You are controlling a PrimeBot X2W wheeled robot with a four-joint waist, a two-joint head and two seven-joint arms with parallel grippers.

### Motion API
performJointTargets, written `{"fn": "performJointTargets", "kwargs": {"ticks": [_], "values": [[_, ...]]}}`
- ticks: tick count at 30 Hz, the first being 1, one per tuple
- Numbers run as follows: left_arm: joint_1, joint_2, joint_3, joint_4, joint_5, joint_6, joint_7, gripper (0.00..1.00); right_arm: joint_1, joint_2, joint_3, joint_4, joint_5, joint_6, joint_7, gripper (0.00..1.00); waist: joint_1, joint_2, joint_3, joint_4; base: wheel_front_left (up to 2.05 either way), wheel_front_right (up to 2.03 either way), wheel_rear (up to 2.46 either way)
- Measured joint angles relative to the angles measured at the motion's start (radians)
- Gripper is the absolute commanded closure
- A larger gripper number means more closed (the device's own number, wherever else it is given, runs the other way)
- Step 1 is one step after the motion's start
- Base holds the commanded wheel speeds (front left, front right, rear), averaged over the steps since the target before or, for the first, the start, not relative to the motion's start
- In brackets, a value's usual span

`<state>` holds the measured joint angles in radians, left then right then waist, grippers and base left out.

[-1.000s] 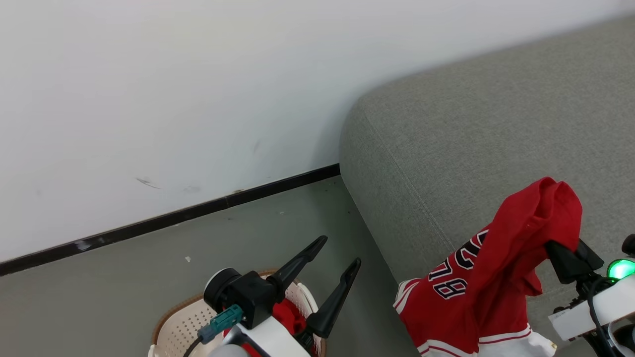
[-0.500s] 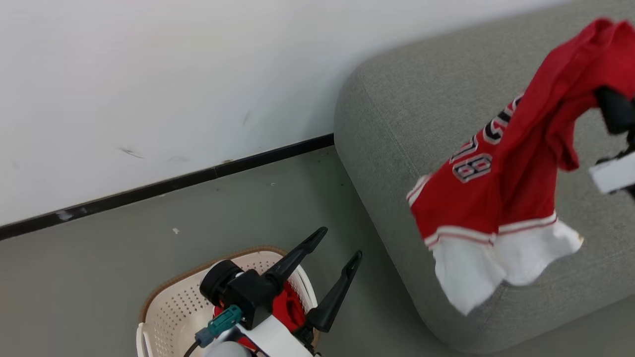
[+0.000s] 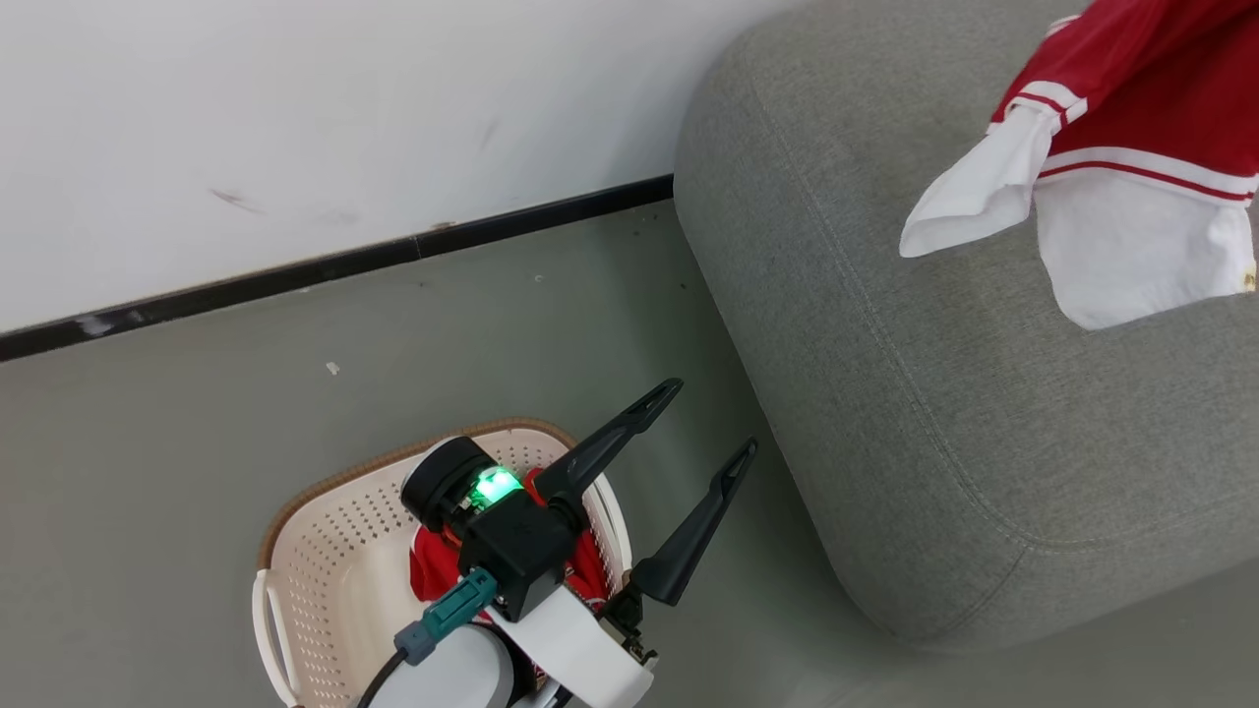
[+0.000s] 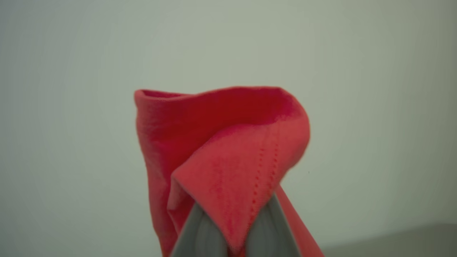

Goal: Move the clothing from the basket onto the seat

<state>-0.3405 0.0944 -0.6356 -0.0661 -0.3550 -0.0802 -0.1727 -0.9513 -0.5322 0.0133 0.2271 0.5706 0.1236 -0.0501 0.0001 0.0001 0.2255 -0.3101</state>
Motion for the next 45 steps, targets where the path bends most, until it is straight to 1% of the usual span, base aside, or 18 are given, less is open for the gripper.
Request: {"fn": "performJointTargets", "kwargs": {"ticks": [5, 12, 17, 22, 25, 27, 29, 35, 39, 45], "values": [[-0.024, -0.001, -0.004, -0.032, 0.026, 0.008, 0.013, 0.0, -0.046, -0.022, -0.043, 0.105, -0.017, 0.0, 0.016, 1.0, 0.0, 0.0, 0.049, 0.013, 0.0, 0.0, 0.0], [-0.052, 0.001, -0.016, -0.069, 0.043, 0.008, 0.024, 0.0, -0.083, -0.068, -0.147, 0.235, -0.029, 0.0, -0.001, 1.0, 0.0, 0.0, 0.112, 0.04, 0.0, 0.0, 0.0], [-0.072, 0.008, -0.025, -0.079, 0.058, 0.007, 0.039, 0.0, -0.091, -0.103, -0.174, 0.273, -0.061, 0.0, -0.03, 1.0, 0.0, 0.0, 0.152, 0.057, 0.0, 0.0, 0.0], [-0.096, 0.011, -0.028, -0.085, 0.058, 0.002, 0.049, 0.0, -0.119, -0.106, -0.171, 0.289, -0.069, 0.0, -0.066, 1.0, 0.0, -0.0001, 0.189, 0.071, 0.0, 0.0, 0.0], [-0.11, 0.011, -0.033, -0.087, 0.058, 0.001, 0.051, 0.0, -0.116, -0.085, -0.15, 0.308, -0.068, 0.0, -0.083, 1.0, 0.0, 0.0, 0.21, 0.077, 0.0, 0.0, 0.0], [-0.125, 0.012, -0.039, -0.088, 0.058, -0.003, 0.06, 0.0, -0.095, -0.047, -0.128, 0.325, -0.06, 0.0, -0.107, 1.0, 0.0, 0.0, 0.23, 0.082, 0.0, 0.0, 0.0], [-0.128, 0.014, -0.041, -0.087, 0.058, -0.004, 0.071, 0.0, -0.059, -0.031, -0.095, 0.337, -0.063, 0.0, -0.114, 1.0, 0.0, 0.0, 0.242, 0.084, 0.0, 0.0, 0.0], [-0.147, 0.028, -0.041, -0.087, 0.059, -0.009, 0.076, 0.0, 0.036, 0.043, -0.042, 0.362, -0.06, 0.0, -0.14, 1.0, 0.0, 0.0, 0.273, 0.084, 0.0, 0.0, 0.0], [-0.162, 0.03, -0.039, -0.088, 0.063, -0.011, 0.076, 0.0, 0.076, 0.066, -0.025, 0.368, -0.054, 0.0, -0.161, 1.0, 0.0, 0.0, 0.289, 0.078, 0.0, 0.0, 0.0], [-0.165, 0.036, -0.034, -0.088, 0.081, -0.011, 0.076, 0.0, 0.134, 0.089, -0.036, 0.393, -0.035, 0.0, -0.18, 1.0, 0.0, 0.0, 0.305, 0.065, 0.0, 0.0, 0.0]]}}
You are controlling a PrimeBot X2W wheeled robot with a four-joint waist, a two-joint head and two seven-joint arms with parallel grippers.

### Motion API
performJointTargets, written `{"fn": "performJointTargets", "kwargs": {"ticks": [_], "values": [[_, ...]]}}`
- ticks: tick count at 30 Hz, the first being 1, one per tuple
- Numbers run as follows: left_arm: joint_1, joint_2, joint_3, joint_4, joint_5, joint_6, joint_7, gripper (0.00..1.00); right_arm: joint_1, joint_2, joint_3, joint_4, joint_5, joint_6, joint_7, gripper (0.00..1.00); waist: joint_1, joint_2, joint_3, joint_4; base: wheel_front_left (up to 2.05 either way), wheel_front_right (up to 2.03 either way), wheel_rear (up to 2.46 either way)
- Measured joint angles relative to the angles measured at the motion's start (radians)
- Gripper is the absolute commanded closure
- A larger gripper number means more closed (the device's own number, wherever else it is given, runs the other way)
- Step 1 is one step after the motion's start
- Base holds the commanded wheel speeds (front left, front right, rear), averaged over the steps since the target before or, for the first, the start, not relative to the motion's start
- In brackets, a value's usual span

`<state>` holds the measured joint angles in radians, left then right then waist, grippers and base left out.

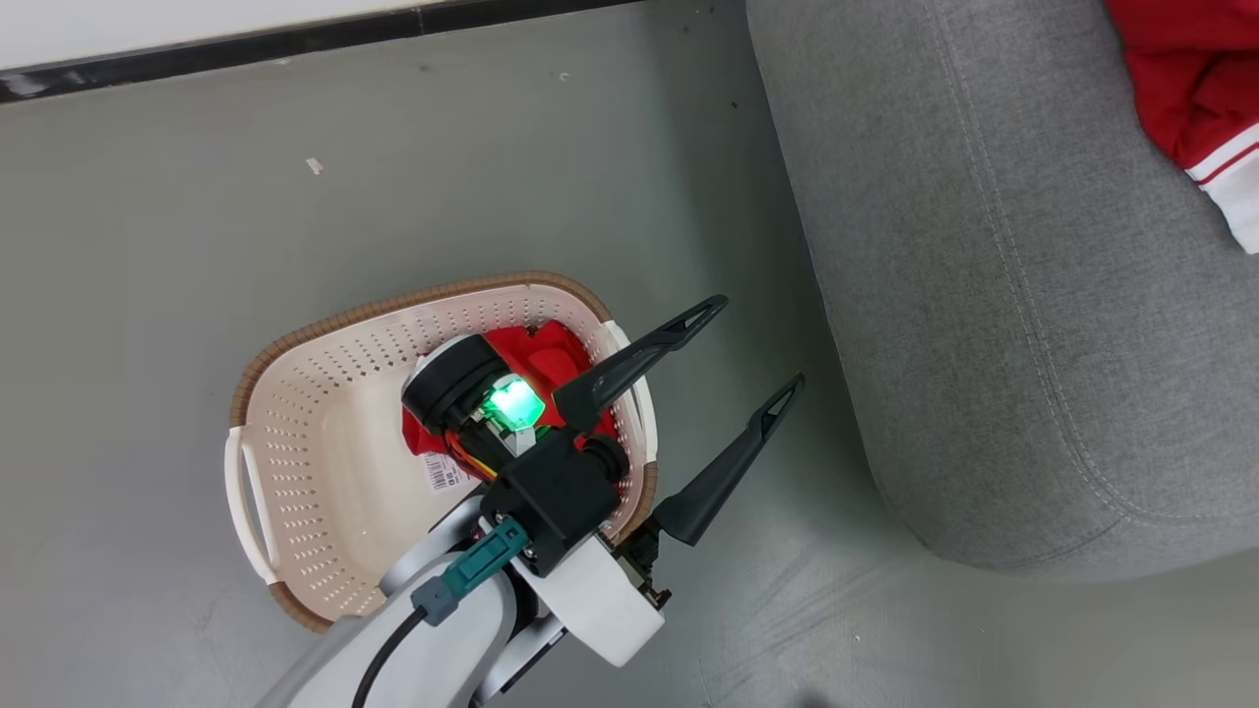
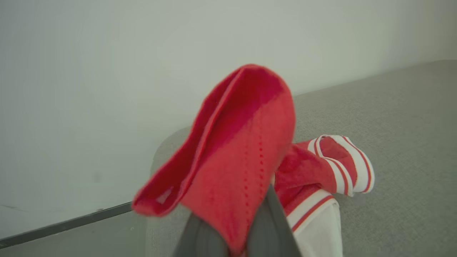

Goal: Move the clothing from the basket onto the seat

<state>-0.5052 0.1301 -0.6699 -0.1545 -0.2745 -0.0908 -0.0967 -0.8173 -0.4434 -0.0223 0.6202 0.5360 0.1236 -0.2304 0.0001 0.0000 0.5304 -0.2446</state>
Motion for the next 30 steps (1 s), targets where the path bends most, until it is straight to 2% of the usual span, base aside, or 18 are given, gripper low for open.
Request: {"fn": "performJointTargets", "kwargs": {"ticks": [8, 9, 11, 12, 14, 18, 23, 30], "values": [[-0.001, 0.005, 0.008, 0.0, 0.004, 0.0, -0.001, 0.0, 0.073, -0.003, -0.062, 0.063, 0.01, 0.0, -0.011, 1.0, 0.0, 0.0, 0.007, -0.014, 0.0, 0.0, 0.0], [-0.001, 0.006, 0.009, 0.0, 0.004, 0.0, -0.001, 0.0, 0.081, -0.003, -0.073, 0.073, 0.01, 0.0, -0.013, 0.91, 0.0, 0.0, 0.008, -0.016, 0.0, 0.0, 0.0], [-0.001, 0.007, 0.011, 0.0, 0.004, 0.0, -0.001, 0.0, 0.096, -0.004, -0.087, 0.089, 0.019, 0.0, -0.017, 0.66, 0.0, 0.0, 0.008, -0.019, 0.0, 0.0, 0.0], [-0.001, 0.008, 0.011, 0.0, 0.004, 0.0, -0.001, 0.0, 0.099, -0.003, -0.091, 0.095, 0.02, 0.0, -0.017, 0.58, 0.0, 0.0, 0.008, -0.02, 0.0, 0.0, 0.0], [-0.001, 0.012, 0.013, 0.001, 0.004, 0.0, -0.001, 0.0, 0.102, 0.003, -0.096, 0.098, 0.021, 0.0, -0.017, 0.51, 0.0, 0.0, 0.009, -0.024, 0.0, 0.0, 0.0], [-0.001, 0.017, 0.015, 0.006, 0.004, 0.0, -0.001, 0.0, 0.105, 0.021, -0.096, 0.098, 0.021, 0.0, -0.017, 0.01, 0.0, 0.0, 0.008, -0.033, 0.0, 0.0, 0.0], [-0.001, 0.017, 0.015, 0.014, 0.004, 0.0, -0.003, 0.0, 0.127, 0.031, -0.106, 0.092, 0.02, 0.0, -0.018, 0.0, 0.0, 0.0, 0.002, -0.045, 0.0, 0.0, 0.0], [-0.001, 0.026, 0.029, 0.021, 0.003, 0.0, -0.011, 0.0, 0.197, 0.037, -0.144, 0.02, 0.02, 0.0, -0.022, 0.0, 0.0, 0.0, -0.011, -0.07, 0.0, 0.0, 0.0]]}}
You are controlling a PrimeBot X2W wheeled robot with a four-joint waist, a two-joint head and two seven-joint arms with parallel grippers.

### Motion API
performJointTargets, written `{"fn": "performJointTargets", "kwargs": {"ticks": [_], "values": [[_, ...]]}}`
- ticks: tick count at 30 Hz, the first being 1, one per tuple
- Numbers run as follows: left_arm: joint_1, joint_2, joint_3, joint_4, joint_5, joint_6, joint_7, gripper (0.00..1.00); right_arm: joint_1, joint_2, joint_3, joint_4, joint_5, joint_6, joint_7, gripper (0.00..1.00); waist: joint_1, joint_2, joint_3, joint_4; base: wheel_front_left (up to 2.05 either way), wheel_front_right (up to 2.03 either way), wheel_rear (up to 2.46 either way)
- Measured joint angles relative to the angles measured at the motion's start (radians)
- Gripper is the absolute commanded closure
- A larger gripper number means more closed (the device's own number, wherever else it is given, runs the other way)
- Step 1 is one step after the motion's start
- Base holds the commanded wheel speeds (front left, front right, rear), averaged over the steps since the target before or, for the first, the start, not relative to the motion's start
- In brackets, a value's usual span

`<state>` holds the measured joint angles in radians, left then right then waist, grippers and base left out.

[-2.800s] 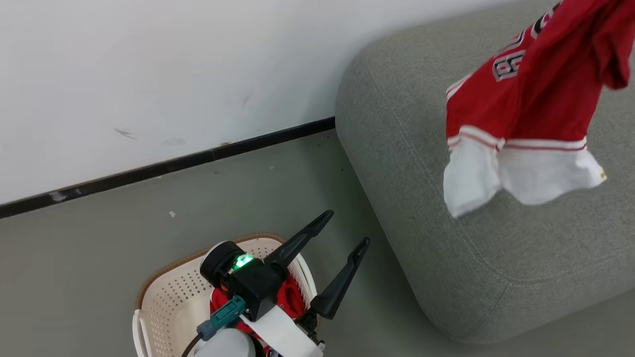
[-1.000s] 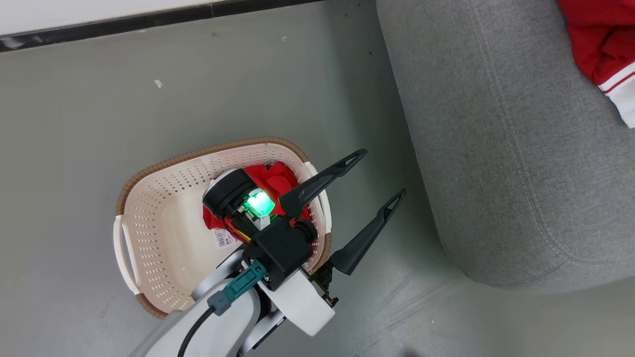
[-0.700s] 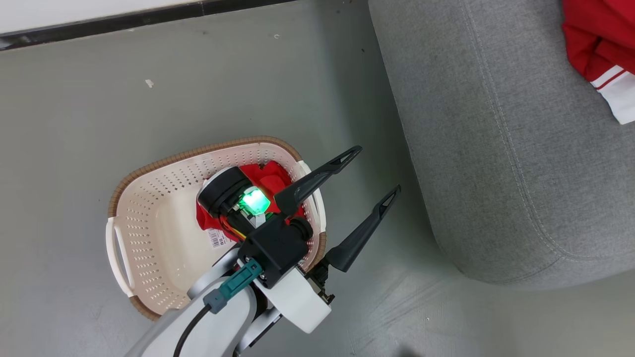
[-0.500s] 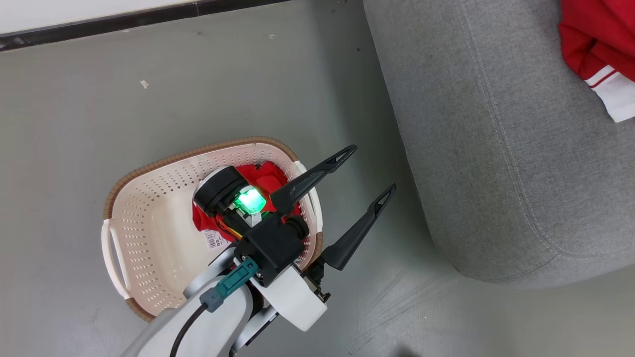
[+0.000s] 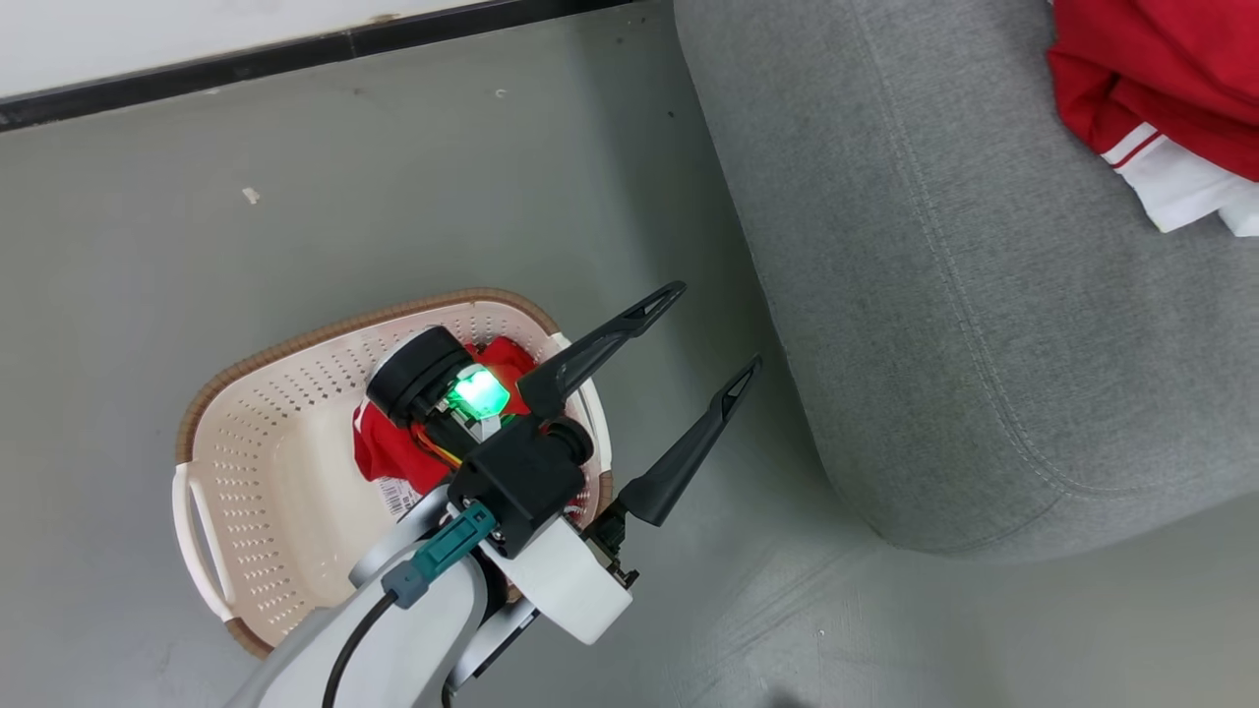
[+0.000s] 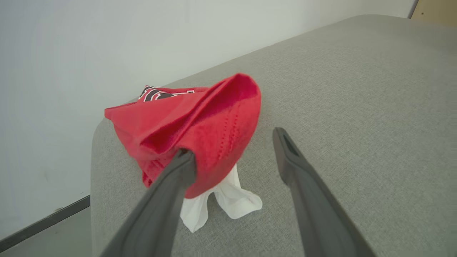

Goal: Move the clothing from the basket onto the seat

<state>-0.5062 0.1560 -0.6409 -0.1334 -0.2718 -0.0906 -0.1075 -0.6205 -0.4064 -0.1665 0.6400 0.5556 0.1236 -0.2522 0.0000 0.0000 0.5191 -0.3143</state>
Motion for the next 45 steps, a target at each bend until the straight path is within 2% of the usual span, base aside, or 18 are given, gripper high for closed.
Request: {"fn": "performJointTargets", "kwargs": {"ticks": [11, 18, 23, 28, 37, 45], "values": [[0.0, 0.006, 0.02, 0.01, -0.011, 0.0, -0.022, 0.0, 0.165, 0.026, -0.065, -0.097, -0.019, 0.0, 0.0, 0.0, 0.0, 0.0, -0.032, -0.05, 0.0, 0.0, 0.0], [0.006, 0.012, 0.061, 0.022, -0.036, 0.011, -0.055, 0.0, 0.187, 0.059, -0.066, -0.222, -0.051, 0.0, -0.003, 0.0, 0.0, 0.0, -0.065, -0.075, 0.0, 0.0, 0.0], [0.022, 0.023, 0.106, 0.045, -0.045, 0.028, -0.083, 0.0, 0.185, 0.08, -0.001, -0.312, -0.084, 0.0, -0.003, 0.0, 0.0001, 0.0, -0.095, -0.08, 0.0, 0.0, 0.0], [0.063, 0.04, 0.163, 0.082, -0.049, 0.072, -0.1, 0.0, 0.18, 0.095, 0.085, -0.367, -0.12, 0.0, -0.003, 0.0, 0.0, 0.0, -0.129, -0.073, 0.0, 0.0, 0.0], [0.152, 0.05, 0.257, 0.12, -0.064, 0.141, -0.127, 0.0, 0.139, 0.125, 0.231, -0.399, -0.159, 0.0, -0.003, 0.0, 0.0, 0.0, -0.191, -0.029, 0.0, 0.0, 0.0], [0.263, 0.06, 0.364, 0.152, -0.091, 0.216, -0.141, 0.0, 0.14, 0.15, 0.37, -0.393, -0.204, 0.0, -0.003, 0.0, 0.0, 0.0, -0.254, 0.039, 0.0, 0.0, 0.0]]}}
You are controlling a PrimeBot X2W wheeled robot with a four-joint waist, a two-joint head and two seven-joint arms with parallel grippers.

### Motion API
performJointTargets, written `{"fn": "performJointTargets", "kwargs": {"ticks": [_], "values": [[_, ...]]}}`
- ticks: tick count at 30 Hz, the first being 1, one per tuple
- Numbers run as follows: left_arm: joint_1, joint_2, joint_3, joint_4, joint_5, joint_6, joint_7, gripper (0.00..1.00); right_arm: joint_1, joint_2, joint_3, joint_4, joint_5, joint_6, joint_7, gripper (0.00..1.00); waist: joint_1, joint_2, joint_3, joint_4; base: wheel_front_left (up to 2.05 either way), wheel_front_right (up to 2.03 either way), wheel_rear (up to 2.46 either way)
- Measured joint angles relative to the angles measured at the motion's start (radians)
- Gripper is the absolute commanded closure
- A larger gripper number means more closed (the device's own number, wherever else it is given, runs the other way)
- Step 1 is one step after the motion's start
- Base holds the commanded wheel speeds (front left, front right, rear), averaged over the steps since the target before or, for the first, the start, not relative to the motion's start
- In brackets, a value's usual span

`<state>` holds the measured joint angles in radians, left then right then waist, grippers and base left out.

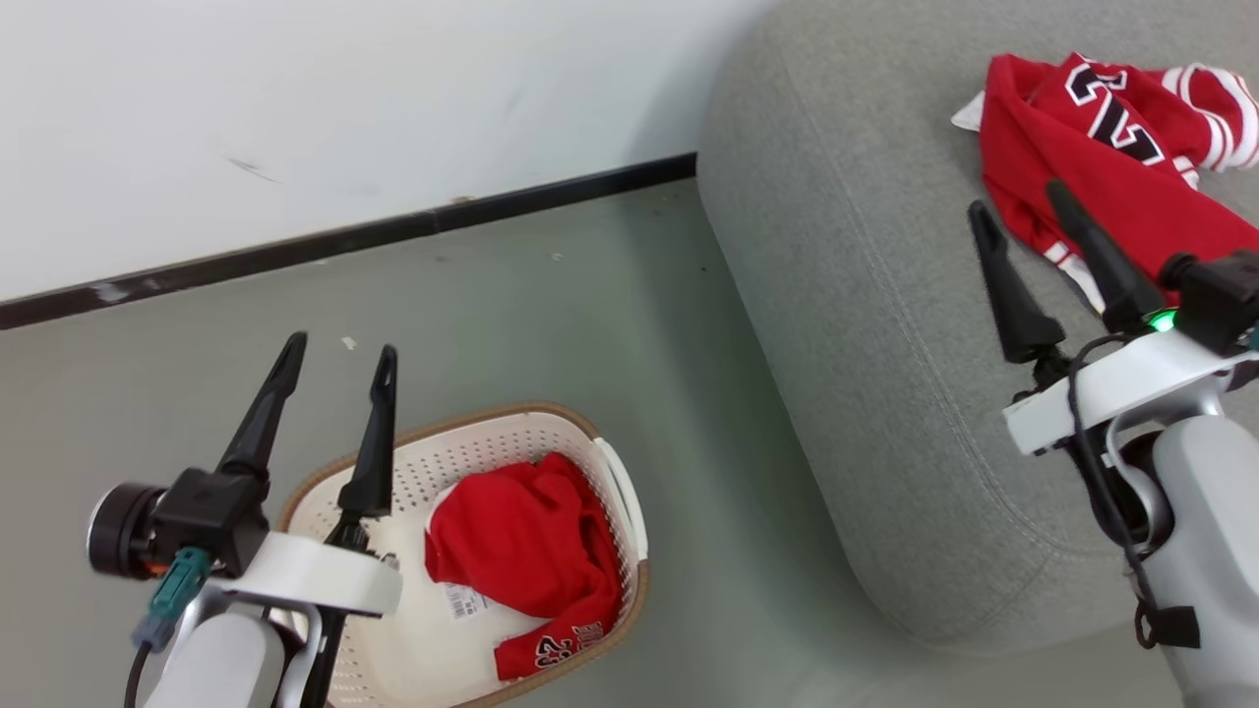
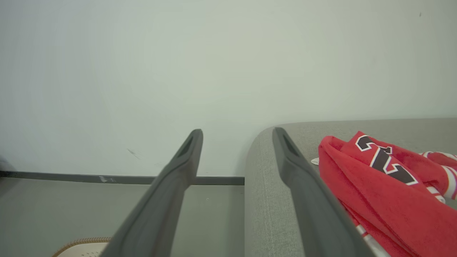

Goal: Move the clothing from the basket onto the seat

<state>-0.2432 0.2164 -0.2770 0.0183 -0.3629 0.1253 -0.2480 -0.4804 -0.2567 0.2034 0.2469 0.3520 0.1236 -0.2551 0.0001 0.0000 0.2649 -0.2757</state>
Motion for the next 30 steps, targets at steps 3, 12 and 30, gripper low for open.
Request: {"fn": "performJointTargets", "kwargs": {"ticks": [3, 12, 30], "values": [[0.036, 0.0, 0.024, 0.004, 0.0, 0.023, 0.0, 0.0, 0.003, 0.005, 0.02, 0.007, -0.021, 0.0, 0.0, 0.0, 0.0, 0.0, -0.022, 0.025, 0.0, 0.0, 0.0], [0.125, -0.006, 0.091, 0.011, -0.005, 0.067, -0.002, 0.0, 0.059, 0.045, 0.031, 0.018, -0.058, 0.0, 0.0, 0.0, 0.0, 0.0, -0.081, 0.09, 0.0, 0.0, 0.0], [0.284, -0.046, 0.144, 0.012, -0.006, 0.092, -0.002, 0.0, 0.326, 0.166, -0.068, -0.003, -0.192, 0.0, 0.0, 0.0, 0.0, 0.0, -0.207, 0.202, 0.0, 0.0, 0.0]]}}
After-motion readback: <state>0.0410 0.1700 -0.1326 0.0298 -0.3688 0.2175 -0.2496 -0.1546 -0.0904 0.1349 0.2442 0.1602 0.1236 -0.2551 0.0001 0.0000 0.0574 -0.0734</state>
